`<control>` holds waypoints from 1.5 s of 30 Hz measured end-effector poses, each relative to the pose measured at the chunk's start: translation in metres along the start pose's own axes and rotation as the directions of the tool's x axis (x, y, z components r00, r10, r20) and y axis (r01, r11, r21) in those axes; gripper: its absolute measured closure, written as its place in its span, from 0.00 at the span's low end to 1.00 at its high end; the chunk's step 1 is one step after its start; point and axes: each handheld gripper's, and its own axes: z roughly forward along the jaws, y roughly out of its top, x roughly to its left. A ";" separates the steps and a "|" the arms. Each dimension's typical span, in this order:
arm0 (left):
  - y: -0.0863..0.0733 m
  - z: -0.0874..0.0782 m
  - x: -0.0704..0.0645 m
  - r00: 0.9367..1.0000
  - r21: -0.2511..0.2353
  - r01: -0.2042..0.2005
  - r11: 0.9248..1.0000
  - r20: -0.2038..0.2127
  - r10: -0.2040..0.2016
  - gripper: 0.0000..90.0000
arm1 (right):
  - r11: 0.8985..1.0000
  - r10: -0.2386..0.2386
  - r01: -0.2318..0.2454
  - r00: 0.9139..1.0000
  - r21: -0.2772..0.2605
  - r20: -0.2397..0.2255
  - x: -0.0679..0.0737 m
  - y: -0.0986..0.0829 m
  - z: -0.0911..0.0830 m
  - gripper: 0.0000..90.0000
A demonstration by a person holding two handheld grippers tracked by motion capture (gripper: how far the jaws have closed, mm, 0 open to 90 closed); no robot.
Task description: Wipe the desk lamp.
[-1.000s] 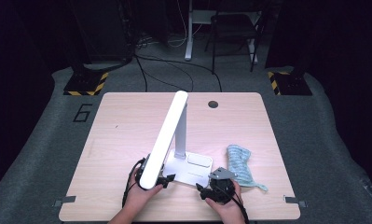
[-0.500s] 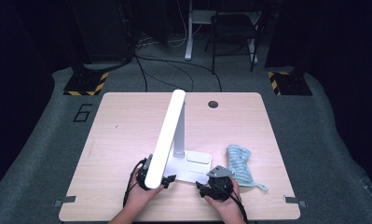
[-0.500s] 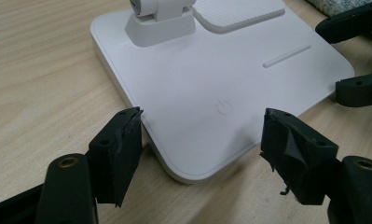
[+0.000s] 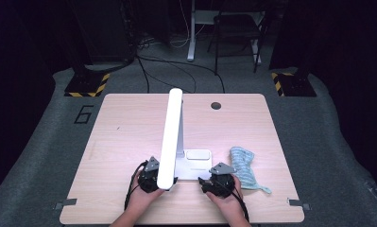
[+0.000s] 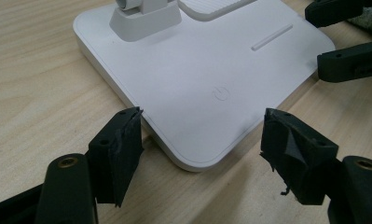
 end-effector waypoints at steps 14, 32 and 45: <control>0.001 0.002 0.000 1.000 -0.011 0.028 1.000 -0.012 -0.028 0.33 | 1.000 0.014 -0.014 1.000 -0.017 -0.001 -0.003 0.003 0.005 0.34; 0.003 -0.002 0.003 1.000 -0.020 0.020 1.000 -0.011 -0.021 0.34 | 1.000 0.022 -0.022 1.000 -0.013 -0.003 -0.003 0.001 -0.001 0.38; 0.005 -0.008 0.004 1.000 -0.030 0.006 1.000 -0.026 -0.007 0.35 | 0.999 -0.011 0.010 1.000 -0.036 -0.026 0.002 0.002 -0.018 0.38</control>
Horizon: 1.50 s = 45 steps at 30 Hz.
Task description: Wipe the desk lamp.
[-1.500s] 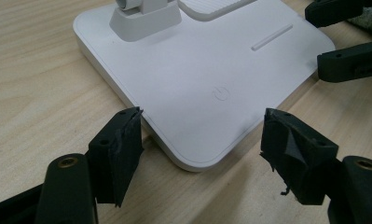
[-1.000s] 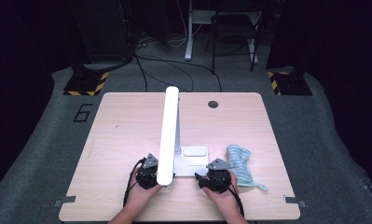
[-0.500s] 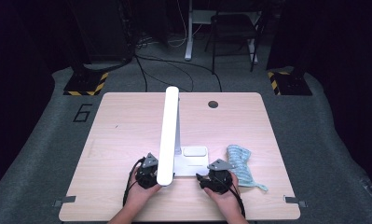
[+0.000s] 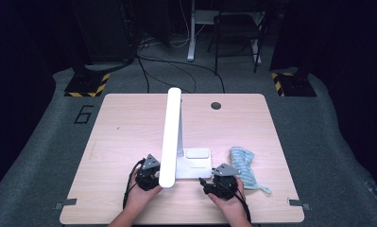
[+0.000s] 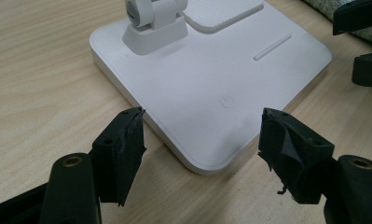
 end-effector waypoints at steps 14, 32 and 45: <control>0.001 -0.005 -0.001 1.000 -0.017 0.000 1.000 -0.005 0.000 0.35 | 1.000 -0.002 0.001 0.999 -0.029 -0.042 -0.007 0.011 -0.037 0.37; 0.001 -0.007 0.007 1.000 -0.020 0.011 1.000 -0.012 -0.011 0.35 | 0.999 0.043 -0.043 0.999 -0.011 -0.026 -0.026 -0.008 -0.036 0.39; 0.001 -0.013 0.014 0.998 -0.047 0.049 0.998 -0.031 -0.050 0.35 | 0.997 0.070 -0.069 0.996 0.020 -0.059 -0.020 -0.013 -0.025 0.39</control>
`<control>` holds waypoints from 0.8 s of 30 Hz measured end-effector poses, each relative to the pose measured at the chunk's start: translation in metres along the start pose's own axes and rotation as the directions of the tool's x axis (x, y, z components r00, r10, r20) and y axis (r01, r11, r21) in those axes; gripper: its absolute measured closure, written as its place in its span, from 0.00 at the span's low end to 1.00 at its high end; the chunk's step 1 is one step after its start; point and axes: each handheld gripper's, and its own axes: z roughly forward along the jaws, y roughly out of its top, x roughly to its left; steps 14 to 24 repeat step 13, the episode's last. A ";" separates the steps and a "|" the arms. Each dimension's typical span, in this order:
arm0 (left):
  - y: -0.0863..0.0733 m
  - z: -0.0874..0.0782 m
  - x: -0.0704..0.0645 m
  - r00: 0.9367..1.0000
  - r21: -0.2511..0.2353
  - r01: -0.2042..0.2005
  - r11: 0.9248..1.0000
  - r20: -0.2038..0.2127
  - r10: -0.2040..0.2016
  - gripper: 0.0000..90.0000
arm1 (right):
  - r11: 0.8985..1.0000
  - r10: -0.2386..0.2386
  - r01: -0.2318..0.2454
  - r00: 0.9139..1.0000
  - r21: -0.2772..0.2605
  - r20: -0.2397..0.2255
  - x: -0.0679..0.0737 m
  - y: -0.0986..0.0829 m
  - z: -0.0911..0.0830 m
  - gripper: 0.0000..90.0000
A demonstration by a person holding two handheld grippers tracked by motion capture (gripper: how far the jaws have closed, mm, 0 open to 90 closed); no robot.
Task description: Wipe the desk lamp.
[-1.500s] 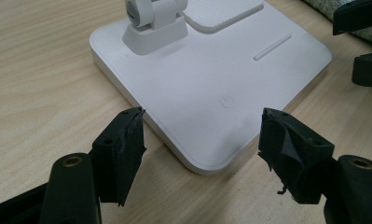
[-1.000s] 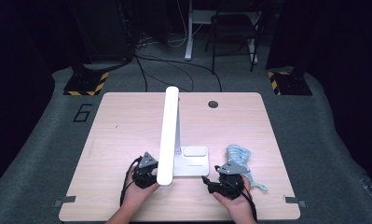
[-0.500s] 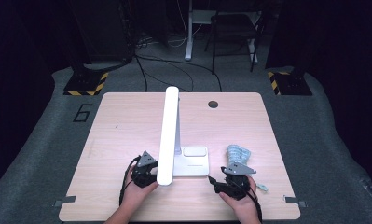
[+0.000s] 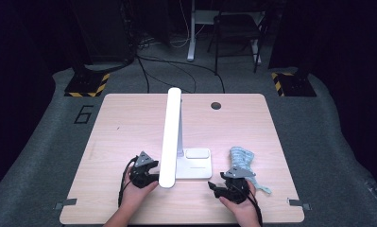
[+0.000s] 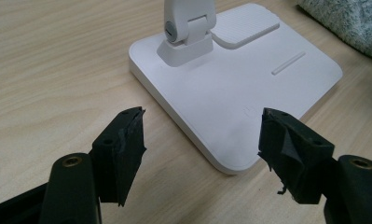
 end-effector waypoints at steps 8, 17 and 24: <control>0.001 0.000 0.005 1.000 -0.013 0.031 0.999 -0.004 -0.031 0.35 | 1.000 0.022 -0.022 1.000 -0.006 -0.007 -0.003 -0.001 0.002 0.39; 0.001 0.000 0.007 0.999 -0.008 0.038 0.999 -0.001 -0.038 0.34 | 1.000 0.022 -0.022 1.000 -0.001 -0.008 -0.006 -0.002 0.002 0.39; 0.001 0.000 0.007 0.999 -0.008 0.038 0.999 -0.001 -0.038 0.34 | 1.000 0.022 -0.022 1.000 -0.001 -0.008 -0.006 -0.002 0.002 0.39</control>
